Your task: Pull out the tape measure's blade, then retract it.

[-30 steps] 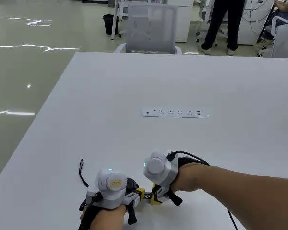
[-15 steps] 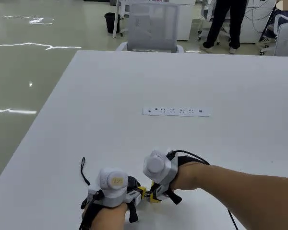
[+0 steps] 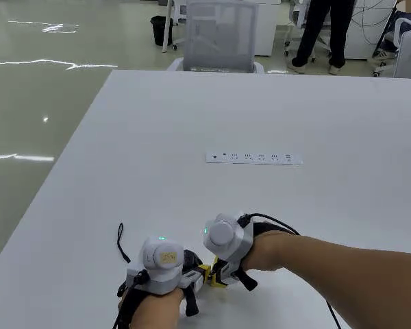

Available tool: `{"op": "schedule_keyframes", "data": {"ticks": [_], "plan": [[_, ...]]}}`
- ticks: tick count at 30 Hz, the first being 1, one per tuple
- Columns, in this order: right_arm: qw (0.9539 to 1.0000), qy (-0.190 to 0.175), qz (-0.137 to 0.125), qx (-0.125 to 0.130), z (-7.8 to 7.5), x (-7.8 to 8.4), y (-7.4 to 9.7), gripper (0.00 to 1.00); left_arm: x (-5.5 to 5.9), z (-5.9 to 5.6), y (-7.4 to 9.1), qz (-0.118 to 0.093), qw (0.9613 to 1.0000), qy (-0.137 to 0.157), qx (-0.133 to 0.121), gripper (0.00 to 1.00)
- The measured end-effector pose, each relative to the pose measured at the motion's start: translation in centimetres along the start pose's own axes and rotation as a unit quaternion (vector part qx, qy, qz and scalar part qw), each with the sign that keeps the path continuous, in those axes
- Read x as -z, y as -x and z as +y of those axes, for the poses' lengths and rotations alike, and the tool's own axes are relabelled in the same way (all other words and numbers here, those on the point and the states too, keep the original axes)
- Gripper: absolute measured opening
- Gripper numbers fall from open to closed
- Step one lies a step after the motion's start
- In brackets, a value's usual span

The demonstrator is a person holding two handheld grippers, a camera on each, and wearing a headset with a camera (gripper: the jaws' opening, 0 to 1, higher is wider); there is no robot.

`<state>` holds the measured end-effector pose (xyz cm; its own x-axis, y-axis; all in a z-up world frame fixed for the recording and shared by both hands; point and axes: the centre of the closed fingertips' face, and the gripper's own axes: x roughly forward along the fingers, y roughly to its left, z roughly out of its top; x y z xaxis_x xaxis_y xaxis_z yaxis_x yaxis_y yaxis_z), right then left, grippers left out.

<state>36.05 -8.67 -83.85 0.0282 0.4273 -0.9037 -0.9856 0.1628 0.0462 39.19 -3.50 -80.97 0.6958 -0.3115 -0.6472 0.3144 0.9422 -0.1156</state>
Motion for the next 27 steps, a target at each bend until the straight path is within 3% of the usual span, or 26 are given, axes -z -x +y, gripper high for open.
{"op": "schedule_keyframes", "data": {"ticks": [12,22,27], "plan": [[0.9999,0.001,-0.015,0.001,0.0,-0.6,-0.3,0.15,0.0,0.0,0.0,0.0,1.0,0.002,0.002,0.64],[0.9986,0.003,-0.053,0.005,0.0,-0.9,-0.4,0.15,0.0,0.0,0.0,0.0,1.0,0.002,0.003,0.64],[0.9976,0.021,-0.066,0.008,0.1,-0.8,-0.4,0.17,0.0,0.1,0.0,-0.001,1.0,0.004,0.006,0.64]]}}
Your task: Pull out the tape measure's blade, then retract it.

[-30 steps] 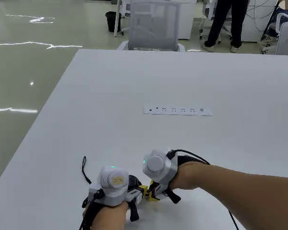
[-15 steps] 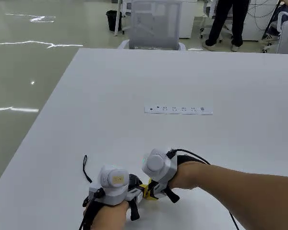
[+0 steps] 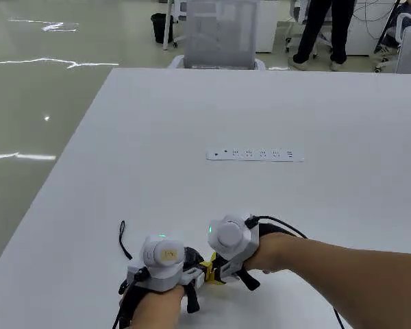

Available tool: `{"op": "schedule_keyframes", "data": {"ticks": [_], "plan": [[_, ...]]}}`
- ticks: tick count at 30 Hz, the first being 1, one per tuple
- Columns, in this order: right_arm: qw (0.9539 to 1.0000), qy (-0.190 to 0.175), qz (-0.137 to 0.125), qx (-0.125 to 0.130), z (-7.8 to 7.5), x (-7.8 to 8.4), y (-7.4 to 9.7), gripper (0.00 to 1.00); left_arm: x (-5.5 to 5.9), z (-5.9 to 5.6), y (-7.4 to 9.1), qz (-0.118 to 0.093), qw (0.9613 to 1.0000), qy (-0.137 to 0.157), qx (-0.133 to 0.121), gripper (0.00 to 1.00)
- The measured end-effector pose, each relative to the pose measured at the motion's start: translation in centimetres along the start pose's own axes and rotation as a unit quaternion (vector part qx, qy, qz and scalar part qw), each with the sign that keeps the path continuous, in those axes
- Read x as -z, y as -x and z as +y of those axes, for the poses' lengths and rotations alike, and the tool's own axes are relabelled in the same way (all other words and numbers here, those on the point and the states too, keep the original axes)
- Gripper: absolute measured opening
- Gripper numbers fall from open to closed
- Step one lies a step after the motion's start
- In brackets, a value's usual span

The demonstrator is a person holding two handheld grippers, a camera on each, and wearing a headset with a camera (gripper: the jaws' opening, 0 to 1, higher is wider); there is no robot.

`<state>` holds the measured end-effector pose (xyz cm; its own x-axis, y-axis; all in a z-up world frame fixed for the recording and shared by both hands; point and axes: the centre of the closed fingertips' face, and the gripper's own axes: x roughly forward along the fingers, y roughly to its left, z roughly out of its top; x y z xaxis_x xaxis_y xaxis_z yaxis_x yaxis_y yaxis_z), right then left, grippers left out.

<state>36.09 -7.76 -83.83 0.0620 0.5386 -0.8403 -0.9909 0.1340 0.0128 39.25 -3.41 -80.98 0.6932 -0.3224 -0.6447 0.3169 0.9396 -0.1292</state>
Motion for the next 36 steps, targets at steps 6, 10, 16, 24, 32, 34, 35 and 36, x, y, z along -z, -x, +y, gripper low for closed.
{"op": "schedule_keyframes", "data": {"ticks": [6,10,16,24,32,34,35,36], "plan": [[0.9995,-0.008,-0.027,0.015,0.06,0.23,0.39,0.2,-0.02,0.02,0.03,-0.001,1.0,0.001,0.001,0.64],[0.999,-0.014,-0.037,0.021,-0.01,0.41,0.51,0.22,-0.05,0.01,0.02,-0.002,1.0,0.001,0.002,0.64],[0.9985,-0.021,-0.045,0.025,-0.13,0.35,0.51,0.15,-0.05,0.03,0.06,-0.001,1.0,-0.001,0.004,0.64],[0.9983,-0.026,-0.048,0.021,-0.09,0.1,0.41,0.15,-0.04,0.04,0.04,0.0,1.0,0.001,0.007,0.64],[0.9979,-0.037,-0.05,0.017,-0.21,-0.02,0.32,0.14,-0.03,0.06,-0.02,0.001,1.0,0.006,0.008,0.65],[0.9979,-0.038,-0.05,0.017,-0.24,-0.03,0.3,0.14,-0.05,0.08,-0.04,0.001,0.9999,0.007,0.008,0.65],[0.9979,-0.038,-0.05,0.017,-0.23,-0.04,0.29,0.14,-0.05,0.08,-0.04,0.001,0.9999,0.007,0.008,0.65],[0.9978,-0.038,-0.051,0.016,-0.23,-0.09,0.31,0.14,-0.05,0.08,-0.05,0.0,0.9999,0.007,0.008,0.65]]}}
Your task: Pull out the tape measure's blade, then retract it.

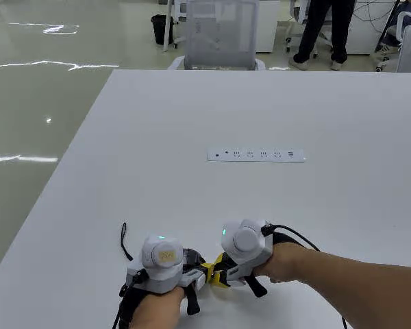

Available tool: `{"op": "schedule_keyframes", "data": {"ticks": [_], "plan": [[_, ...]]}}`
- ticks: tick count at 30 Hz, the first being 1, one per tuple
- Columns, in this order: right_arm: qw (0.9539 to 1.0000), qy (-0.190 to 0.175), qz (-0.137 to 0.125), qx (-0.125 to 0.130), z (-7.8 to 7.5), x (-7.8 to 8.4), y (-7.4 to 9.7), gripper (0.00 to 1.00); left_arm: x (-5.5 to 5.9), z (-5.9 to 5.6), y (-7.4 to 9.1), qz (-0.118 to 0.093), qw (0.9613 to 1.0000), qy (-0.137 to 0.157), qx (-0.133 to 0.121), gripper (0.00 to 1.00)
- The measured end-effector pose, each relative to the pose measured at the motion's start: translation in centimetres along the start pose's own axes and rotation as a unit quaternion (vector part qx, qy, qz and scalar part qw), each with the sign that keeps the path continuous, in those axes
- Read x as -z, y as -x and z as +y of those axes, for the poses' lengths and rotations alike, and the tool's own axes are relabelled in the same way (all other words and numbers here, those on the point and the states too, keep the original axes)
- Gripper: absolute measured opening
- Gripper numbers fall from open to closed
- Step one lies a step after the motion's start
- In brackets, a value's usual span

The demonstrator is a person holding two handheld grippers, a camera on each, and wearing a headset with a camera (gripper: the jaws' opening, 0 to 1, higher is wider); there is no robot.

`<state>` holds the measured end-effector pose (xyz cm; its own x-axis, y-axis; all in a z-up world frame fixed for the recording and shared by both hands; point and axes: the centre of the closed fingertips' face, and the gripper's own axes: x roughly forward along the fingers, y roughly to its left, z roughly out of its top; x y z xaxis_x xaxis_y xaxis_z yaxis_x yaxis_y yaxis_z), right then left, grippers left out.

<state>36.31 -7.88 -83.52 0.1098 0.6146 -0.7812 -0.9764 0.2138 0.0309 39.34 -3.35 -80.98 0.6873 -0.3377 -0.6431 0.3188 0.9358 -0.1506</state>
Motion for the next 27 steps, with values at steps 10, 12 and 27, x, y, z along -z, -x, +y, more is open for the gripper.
{"op": "schedule_keyframes", "data": {"ticks": [10,12,27], "plan": [[1.0,-0.006,-0.003,-0.003,-0.03,-0.11,-0.1,0.14,-0.02,-0.04,0.05,0.001,1.0,0.005,0.003,0.65],[1.0,-0.007,-0.004,-0.004,-0.02,-0.14,-0.09,0.14,-0.03,-0.03,0.04,0.0,1.0,0.006,0.004,0.64],[0.9999,-0.007,-0.009,-0.007,0.08,-0.31,-0.29,0.13,-0.09,-0.06,0.13,-0.005,0.9999,0.007,0.013,0.64]]}}
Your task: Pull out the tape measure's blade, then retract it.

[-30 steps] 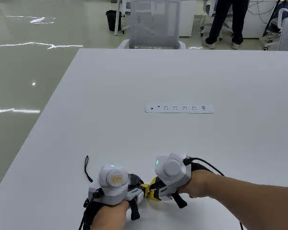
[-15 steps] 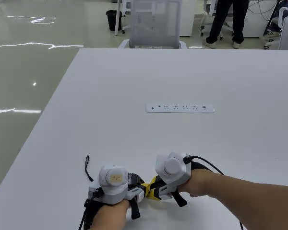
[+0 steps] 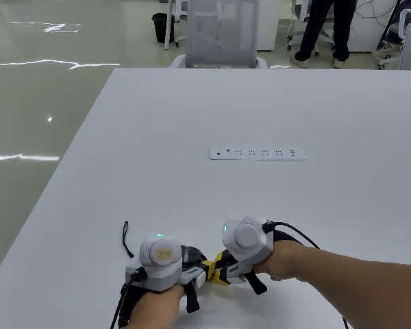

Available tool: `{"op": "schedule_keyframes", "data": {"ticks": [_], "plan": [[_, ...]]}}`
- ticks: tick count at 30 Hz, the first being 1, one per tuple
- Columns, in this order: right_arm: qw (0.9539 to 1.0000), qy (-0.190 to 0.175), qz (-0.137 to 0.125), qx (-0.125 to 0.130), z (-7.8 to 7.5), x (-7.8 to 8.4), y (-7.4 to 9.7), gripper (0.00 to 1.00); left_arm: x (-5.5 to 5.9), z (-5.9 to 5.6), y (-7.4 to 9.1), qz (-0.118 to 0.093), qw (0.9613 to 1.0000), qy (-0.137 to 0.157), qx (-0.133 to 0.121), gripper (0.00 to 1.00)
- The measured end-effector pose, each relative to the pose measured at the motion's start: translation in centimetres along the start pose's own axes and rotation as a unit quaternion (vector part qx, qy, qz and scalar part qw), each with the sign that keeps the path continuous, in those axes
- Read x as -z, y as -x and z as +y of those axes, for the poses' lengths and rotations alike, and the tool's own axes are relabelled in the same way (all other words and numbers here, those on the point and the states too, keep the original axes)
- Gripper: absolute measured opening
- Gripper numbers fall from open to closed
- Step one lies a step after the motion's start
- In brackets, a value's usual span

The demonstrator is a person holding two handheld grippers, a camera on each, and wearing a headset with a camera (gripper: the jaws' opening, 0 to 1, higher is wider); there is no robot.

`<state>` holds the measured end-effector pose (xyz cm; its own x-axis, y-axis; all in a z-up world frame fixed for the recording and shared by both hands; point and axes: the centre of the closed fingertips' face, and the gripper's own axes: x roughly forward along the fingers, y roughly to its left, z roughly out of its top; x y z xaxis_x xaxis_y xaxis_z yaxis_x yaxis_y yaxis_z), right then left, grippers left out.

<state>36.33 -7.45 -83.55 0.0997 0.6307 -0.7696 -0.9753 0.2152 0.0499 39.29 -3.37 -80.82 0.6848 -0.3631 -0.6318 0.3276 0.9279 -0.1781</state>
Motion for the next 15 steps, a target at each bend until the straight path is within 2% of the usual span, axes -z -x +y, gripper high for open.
{"op": "schedule_keyframes", "data": {"ticks": [15], "plan": [[1.0,-0.001,0.0,0.002,0.05,-0.28,-0.21,0.13,-0.03,-0.02,0.03,-0.003,1.0,0.0,0.004,0.64]]}}
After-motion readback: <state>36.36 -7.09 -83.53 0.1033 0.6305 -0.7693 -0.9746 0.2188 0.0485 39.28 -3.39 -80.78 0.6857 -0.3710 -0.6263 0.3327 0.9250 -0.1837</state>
